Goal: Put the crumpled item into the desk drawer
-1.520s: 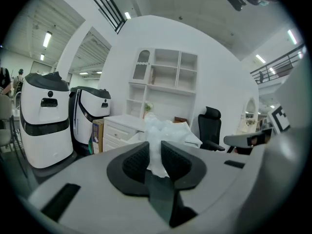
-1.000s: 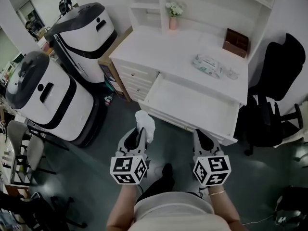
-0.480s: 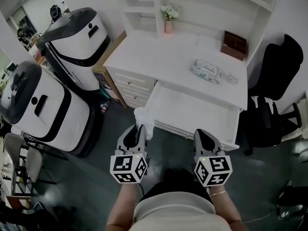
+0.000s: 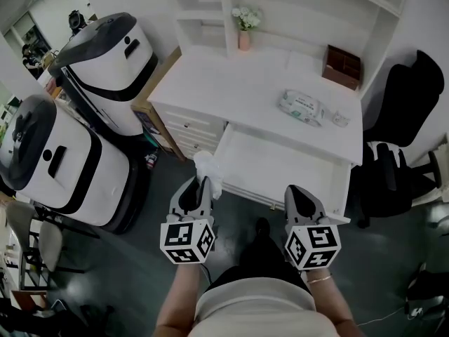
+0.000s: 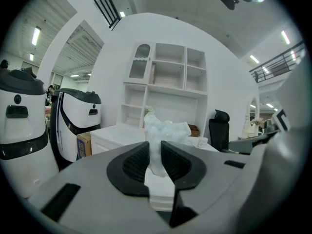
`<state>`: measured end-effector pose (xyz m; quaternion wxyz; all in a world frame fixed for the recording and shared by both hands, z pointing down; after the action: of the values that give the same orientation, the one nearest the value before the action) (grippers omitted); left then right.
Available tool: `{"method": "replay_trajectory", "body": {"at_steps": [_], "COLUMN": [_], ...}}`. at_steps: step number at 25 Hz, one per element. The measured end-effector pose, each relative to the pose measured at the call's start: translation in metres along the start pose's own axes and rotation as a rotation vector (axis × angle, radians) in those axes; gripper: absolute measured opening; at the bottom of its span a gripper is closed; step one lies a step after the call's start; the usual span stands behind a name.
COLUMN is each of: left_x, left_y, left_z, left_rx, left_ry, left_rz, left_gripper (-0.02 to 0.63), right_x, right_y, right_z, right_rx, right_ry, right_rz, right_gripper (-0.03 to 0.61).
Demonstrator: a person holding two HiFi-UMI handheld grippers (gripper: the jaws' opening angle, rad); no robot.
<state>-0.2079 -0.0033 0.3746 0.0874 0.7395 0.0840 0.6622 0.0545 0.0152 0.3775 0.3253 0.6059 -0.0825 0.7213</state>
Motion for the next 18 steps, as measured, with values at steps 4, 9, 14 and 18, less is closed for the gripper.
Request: {"method": "replay_trajectory", "body": {"at_steps": [4, 9, 14, 18], "left_x": [-0.004, -0.008, -0.013, -0.016], "left_y": [0.017, 0.038, 0.062, 0.08], "left_z": [0.004, 0.006, 0.009, 0.011], "left_rx": [-0.001, -0.009, -0.017, -0.028], "left_ry": [0.007, 0.019, 0.03, 0.032], "left_rz": [0.0, -0.004, -0.011, -0.019], "left_gripper": [0.066, 0.065, 0.064, 0.066], "right_x": [-0.005, -0.014, -0.025, -0.031], "right_y": [0.014, 0.036, 0.056, 0.071], "right_z": [0.011, 0.025, 0.041, 0.052], "right_rx": [-0.009, -0.029, -0.038, -0.048], "right_ry": [0.002, 0.002, 0.001, 0.003], "right_rz": [-0.001, -0.002, -0.007, -0.017], "right_gripper": [0.002, 0.002, 0.002, 0.002]}}
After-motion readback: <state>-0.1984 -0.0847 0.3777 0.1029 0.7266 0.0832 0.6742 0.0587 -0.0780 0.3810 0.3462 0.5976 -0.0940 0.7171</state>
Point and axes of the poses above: the fingertips, and each gripper's own axes: y forward along the fingers, z to its right, x out of its underside, the point moved 8 cm from there along -y, backward along the fingers, and after that the axes turned 15 degrees about -x, right-handed, at the moved point
